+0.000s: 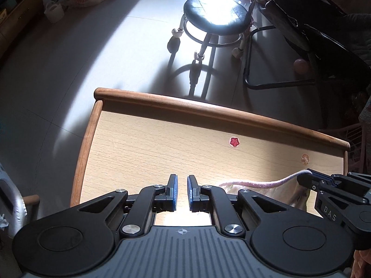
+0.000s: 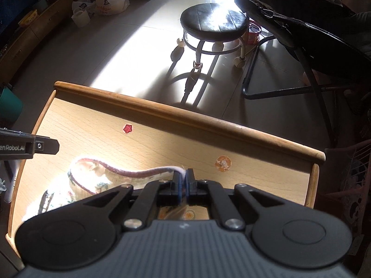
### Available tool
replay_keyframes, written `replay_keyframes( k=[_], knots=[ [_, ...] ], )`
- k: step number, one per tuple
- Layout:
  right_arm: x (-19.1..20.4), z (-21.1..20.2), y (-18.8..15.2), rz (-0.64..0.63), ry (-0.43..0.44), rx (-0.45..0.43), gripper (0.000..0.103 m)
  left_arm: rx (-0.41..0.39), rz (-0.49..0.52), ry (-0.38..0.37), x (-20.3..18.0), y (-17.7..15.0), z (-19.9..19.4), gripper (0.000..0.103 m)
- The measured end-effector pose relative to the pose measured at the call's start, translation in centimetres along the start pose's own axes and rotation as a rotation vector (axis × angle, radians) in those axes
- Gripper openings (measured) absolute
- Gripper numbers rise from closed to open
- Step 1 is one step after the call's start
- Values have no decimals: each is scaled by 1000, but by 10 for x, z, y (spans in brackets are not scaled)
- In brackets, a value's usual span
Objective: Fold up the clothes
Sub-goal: 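Open the left gripper while the right gripper lowers and releases the edge, then withdraw both open grippers and move them over the floral shirt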
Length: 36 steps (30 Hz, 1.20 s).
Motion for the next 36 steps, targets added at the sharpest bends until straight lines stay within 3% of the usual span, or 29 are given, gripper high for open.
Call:
replay_keyframes(
  k=[11,21,25,27,30,36],
  knots=[
    [-24,20,30,19,-55,-16,4,-22,-20,13,20,-11,-3,13],
    [-38,19,19,36,-50,-28,8,13,-54,32,50,-22,3,13],
    [-48,10,17,54,-37,-56,24,25,-55,40,55,-27,5,13],
    [-53,7,16,50,-37,-69,41,30,-62,45,57,-30,5,13],
    [-58,0,16,57,-12,-81,47,33,-71,50,59,-34,4,13],
    [-73,-36,2,108,35,-108,48,26,-85,46,60,-38,-3,13]
  ],
)
Point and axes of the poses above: each gripper's, at about its wrist camera, not at the fingertips, and z roughly the way its jaws point, x to its left, y to its top, the point moved 5 cm from there along z, roughly the way its jaws point, and after that the axes turned 1 degree about y, right-handed, at the moved point
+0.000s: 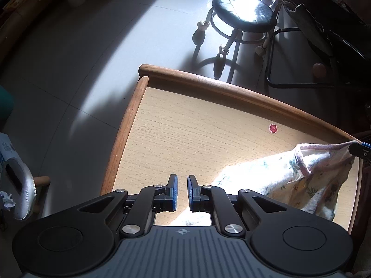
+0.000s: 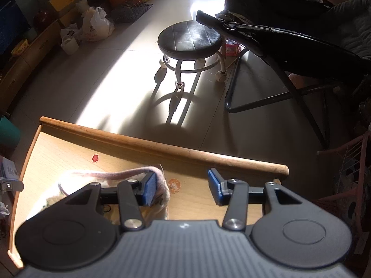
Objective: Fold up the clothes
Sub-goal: 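Withdraw both open grippers and move them over the floral shirt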
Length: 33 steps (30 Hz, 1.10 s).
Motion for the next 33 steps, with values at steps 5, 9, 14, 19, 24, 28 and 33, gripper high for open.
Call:
replay_keyframes(
  k=[5,9,14,19,24,28,33],
  knots=[
    [-18,-35,-31,10,32,-27,48,2,1,11,2,-6,-4,13],
    [-25,-25,-28,1,-9,-9,48,2,17,28,-1,-10,-6,13],
    [6,-9,-6,-60,19,-26,48,1,36,28,-12,-14,-9,13],
    [34,35,-13,-116,-48,271,50,5,43,9,-23,-16,-10,13],
    [32,11,-21,29,55,143,50,10,26,-17,-26,-21,-14,13],
    [7,-28,-53,129,137,80,50,16,11,-16,-16,-24,-17,13],
    [-11,-58,-121,128,90,113,50,25,5,1,-8,-29,-18,13]
  ],
)
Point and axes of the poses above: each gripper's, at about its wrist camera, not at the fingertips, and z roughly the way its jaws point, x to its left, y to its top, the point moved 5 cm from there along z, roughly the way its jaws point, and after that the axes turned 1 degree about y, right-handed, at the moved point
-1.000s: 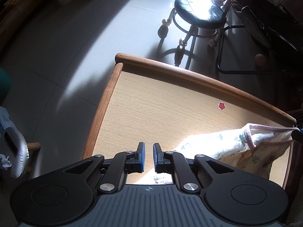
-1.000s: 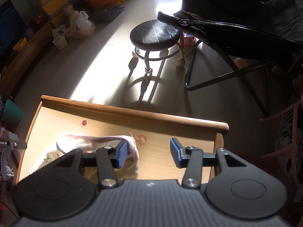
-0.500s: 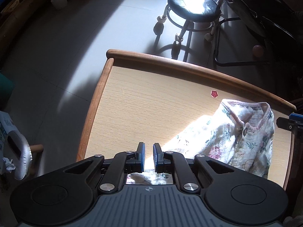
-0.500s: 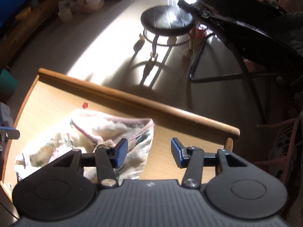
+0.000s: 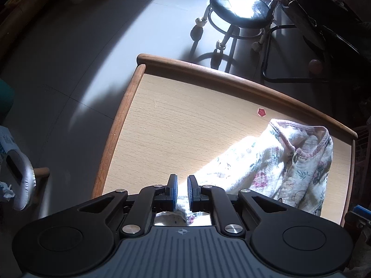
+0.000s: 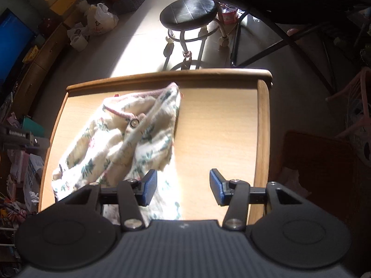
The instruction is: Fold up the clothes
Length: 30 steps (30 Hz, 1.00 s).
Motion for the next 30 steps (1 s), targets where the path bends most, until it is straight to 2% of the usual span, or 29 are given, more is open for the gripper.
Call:
replay_keyframes(
  k=[5,11,22,30],
  knots=[
    [-3,-4,-51,74,-21,22,50,10,-5,8,0,-5,-1,13],
    [8,-1,-81,117,-76,4,49,29,34,6,-15,-19,-3,13],
    [9,8,-101,174,-161,12,46,63,134,-24,-43,-53,-14,13],
    [9,21,-105,207,-168,24,40,98,208,-35,-56,-76,-15,13]
  ],
)
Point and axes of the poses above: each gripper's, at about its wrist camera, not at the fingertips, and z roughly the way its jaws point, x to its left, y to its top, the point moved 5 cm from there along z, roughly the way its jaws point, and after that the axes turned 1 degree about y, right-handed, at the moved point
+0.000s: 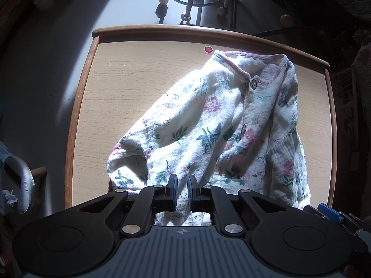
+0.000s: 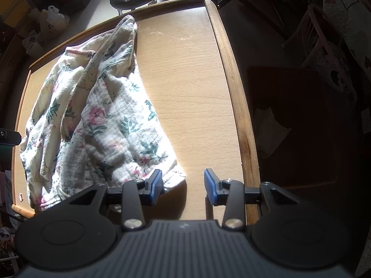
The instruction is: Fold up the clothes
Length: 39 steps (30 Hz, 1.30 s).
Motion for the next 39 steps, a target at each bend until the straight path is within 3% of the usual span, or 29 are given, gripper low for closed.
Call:
replay_keyframes(
  k=[9,27,39],
  knots=[
    [9,7,2,-28,-29,17,10,8,35,-16,-11,0,-1,13],
    [17,8,6,-33,-76,32,3,55,29,14,22,-6,4,13],
    [9,-54,24,-5,-45,-68,3,53,39,7,18,-6,-3,13]
  ],
)
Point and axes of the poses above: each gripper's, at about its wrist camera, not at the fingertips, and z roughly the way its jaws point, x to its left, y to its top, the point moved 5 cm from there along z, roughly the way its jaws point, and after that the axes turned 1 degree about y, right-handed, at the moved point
